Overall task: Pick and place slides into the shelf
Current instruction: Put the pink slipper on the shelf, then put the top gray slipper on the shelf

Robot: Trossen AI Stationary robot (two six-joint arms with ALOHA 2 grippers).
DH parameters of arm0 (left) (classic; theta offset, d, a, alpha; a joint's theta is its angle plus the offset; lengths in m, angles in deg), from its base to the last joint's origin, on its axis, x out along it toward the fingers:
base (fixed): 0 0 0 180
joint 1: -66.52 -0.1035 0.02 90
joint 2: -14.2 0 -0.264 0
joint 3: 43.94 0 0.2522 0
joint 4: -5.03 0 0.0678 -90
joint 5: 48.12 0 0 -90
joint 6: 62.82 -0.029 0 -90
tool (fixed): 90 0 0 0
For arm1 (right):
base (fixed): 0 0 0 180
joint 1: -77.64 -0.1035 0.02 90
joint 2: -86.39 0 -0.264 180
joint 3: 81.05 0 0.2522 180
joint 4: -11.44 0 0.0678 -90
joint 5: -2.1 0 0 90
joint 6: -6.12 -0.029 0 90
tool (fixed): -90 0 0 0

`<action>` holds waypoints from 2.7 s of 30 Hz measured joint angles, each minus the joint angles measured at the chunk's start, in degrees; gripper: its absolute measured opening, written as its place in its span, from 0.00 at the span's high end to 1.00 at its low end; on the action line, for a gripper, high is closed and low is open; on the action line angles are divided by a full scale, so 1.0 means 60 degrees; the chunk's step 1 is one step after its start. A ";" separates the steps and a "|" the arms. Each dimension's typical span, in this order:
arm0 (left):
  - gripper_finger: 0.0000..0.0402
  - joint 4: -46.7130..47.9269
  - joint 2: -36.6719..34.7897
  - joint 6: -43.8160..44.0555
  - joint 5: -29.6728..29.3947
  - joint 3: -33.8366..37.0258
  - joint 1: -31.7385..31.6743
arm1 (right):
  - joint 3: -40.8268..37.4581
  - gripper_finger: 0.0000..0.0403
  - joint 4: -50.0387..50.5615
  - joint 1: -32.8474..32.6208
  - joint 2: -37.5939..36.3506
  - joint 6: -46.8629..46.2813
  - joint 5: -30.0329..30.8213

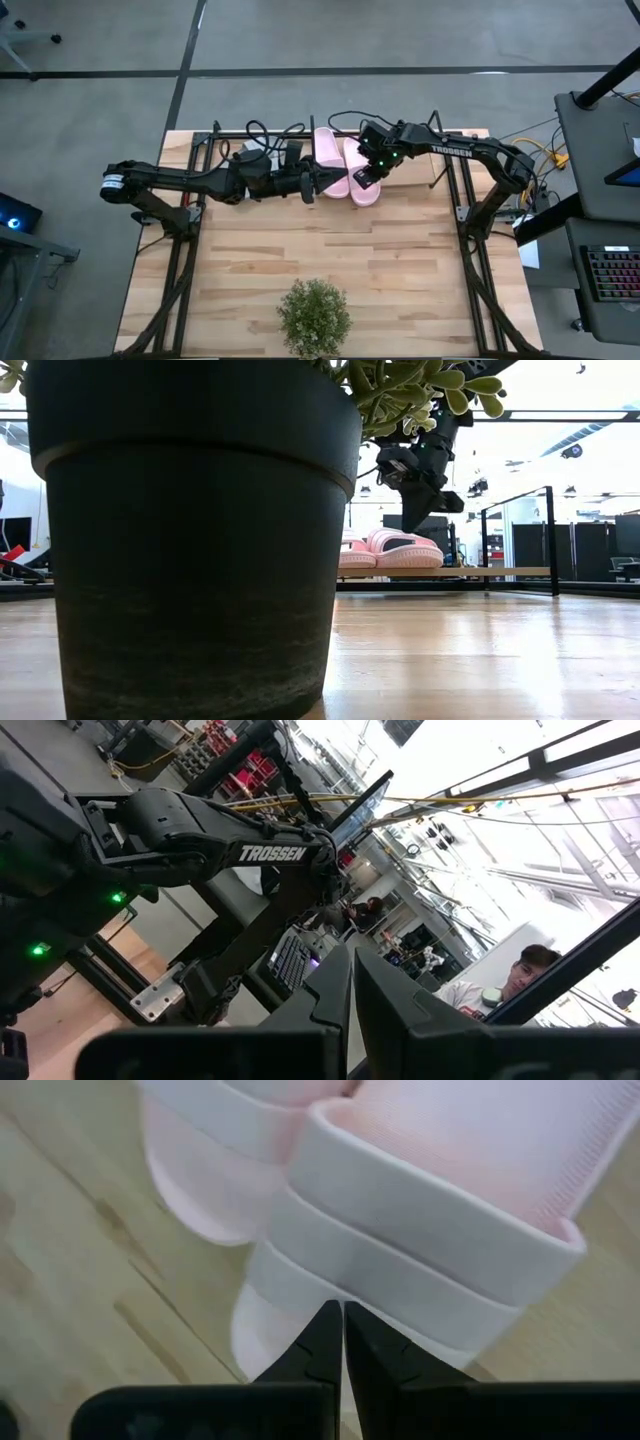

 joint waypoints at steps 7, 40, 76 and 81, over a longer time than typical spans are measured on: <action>0.99 0.0183 -0.0189 -0.0615 0.0264 0.0000 -0.0034 | 0.0309 0.98 0.0137 0.0003 -0.0063 0.0186 -0.0099; 0.99 0.8758 -0.5310 0.1697 -0.4234 0.3490 -0.0146 | 0.5795 0.98 0.1120 -0.0056 -0.1672 0.0564 -0.0894; 0.99 0.4748 -0.7227 0.4342 -0.2803 0.8728 -0.4855 | 0.7241 0.65 -0.0082 -0.2644 -0.1661 -0.1157 -0.1304; 0.99 0.4733 -0.6918 0.4239 -0.2124 0.8728 -0.5928 | 0.7238 0.65 -0.0114 -0.2813 -0.1661 -0.1294 -0.1306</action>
